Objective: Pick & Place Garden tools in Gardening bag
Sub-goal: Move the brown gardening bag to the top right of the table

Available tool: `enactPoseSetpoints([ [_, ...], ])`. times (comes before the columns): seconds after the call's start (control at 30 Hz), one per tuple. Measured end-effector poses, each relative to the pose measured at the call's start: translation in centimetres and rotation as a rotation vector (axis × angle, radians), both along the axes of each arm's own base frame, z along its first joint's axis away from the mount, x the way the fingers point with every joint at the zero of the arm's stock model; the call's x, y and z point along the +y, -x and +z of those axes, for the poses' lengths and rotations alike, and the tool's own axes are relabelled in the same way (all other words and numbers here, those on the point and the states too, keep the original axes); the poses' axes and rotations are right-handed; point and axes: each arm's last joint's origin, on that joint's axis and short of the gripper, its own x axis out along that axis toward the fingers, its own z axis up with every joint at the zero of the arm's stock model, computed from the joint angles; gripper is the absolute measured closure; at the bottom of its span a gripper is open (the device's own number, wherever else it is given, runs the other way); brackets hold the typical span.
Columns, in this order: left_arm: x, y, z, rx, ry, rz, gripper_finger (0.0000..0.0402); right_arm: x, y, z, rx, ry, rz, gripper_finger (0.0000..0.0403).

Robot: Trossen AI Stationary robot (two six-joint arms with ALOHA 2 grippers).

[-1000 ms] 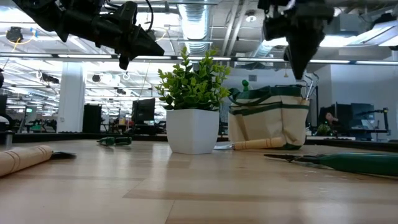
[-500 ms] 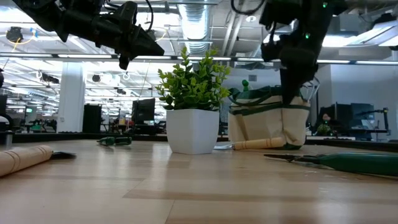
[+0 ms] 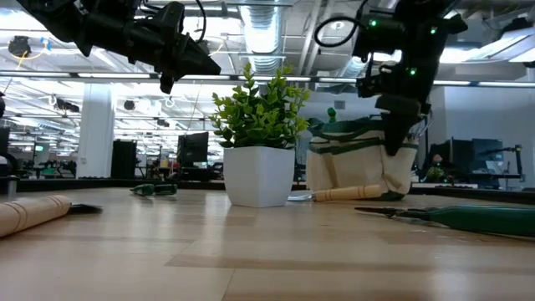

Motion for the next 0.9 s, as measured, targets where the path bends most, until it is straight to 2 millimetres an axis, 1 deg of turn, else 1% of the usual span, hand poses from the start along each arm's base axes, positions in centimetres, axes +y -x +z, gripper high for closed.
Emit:
enactPoseSetpoints([
  [0.33,0.0,0.0,0.0,0.0,0.0,0.0,0.04,-2.4,0.9,0.0,0.085,0.04,-0.026,0.0403],
  [0.53,0.0,0.0,0.0,0.0,0.0,0.0,0.04,-2.6,1.4,-0.1,0.135,0.052,-0.027,0.0403],
  [0.63,0.0,0.0,0.0,0.0,0.0,0.0,0.04,-2.3,1.4,0.1,0.123,0.007,0.021,0.0403],
  [0.7,0.0,0.0,0.0,0.0,0.0,0.0,0.04,-1.7,1.5,0.8,0.083,-0.036,0.057,0.0403],
  [0.77,0.0,0.0,0.0,0.0,0.0,0.0,0.04,-1.1,1.9,2.0,0.044,-0.096,0.094,0.0403],
  [0.9,0.0,0.0,0.0,0.0,0.0,0.0,0.04,-0.1,2.6,5.5,-0.157,-0.242,0.195,0.0403],
])
